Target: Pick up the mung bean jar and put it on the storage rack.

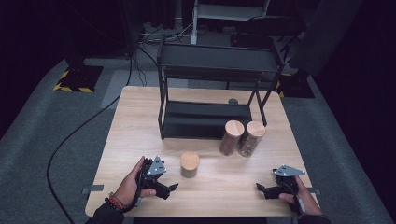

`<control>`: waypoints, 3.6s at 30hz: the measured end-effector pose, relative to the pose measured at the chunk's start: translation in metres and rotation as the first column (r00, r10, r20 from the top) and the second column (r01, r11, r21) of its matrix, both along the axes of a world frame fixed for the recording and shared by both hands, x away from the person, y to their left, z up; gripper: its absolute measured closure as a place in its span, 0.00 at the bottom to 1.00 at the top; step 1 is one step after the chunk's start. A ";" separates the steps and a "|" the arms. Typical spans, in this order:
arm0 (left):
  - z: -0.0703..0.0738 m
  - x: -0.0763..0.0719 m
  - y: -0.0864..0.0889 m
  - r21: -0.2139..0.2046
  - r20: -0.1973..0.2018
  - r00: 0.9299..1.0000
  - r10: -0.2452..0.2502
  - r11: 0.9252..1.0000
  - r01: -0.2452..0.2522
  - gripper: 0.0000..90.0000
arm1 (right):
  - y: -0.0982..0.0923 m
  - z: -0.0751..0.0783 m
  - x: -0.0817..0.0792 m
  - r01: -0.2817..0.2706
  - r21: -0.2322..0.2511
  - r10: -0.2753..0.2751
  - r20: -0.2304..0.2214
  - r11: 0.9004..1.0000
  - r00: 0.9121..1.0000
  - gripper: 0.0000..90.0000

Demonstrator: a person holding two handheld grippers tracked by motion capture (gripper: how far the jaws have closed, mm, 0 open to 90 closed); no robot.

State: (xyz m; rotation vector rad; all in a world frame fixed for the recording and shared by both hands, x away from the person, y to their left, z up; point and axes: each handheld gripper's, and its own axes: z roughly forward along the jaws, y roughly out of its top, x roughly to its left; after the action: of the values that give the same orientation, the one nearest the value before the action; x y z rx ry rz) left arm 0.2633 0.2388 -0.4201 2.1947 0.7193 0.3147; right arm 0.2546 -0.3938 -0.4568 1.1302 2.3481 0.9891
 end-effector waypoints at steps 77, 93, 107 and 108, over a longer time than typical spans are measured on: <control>0.000 0.047 -0.040 -0.038 -0.037 0.998 -0.058 0.998 0.056 0.03 | 0.000 0.000 0.000 0.000 0.000 0.000 0.000 1.000 1.000 0.00; -0.005 0.058 -0.048 -0.064 -0.060 0.997 -0.045 0.997 0.041 0.05 | 0.000 0.000 0.000 0.000 0.000 0.000 0.000 1.000 1.000 0.00; -0.006 0.053 -0.052 -0.065 -0.019 0.999 -0.031 0.997 0.029 0.24 | 0.000 0.000 0.000 -0.001 0.001 0.001 0.000 1.000 1.000 0.00; -0.006 0.053 -0.053 -0.061 -0.018 0.999 -0.030 0.998 0.029 0.24 | 0.000 0.000 0.000 -0.001 0.001 0.001 0.000 1.000 1.000 0.00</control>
State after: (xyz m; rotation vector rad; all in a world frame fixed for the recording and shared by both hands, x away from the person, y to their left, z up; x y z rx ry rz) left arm 0.3159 0.1861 -0.4259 2.1511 0.6970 0.2541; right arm 0.2545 -0.3941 -0.4569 1.1294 2.3489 0.9907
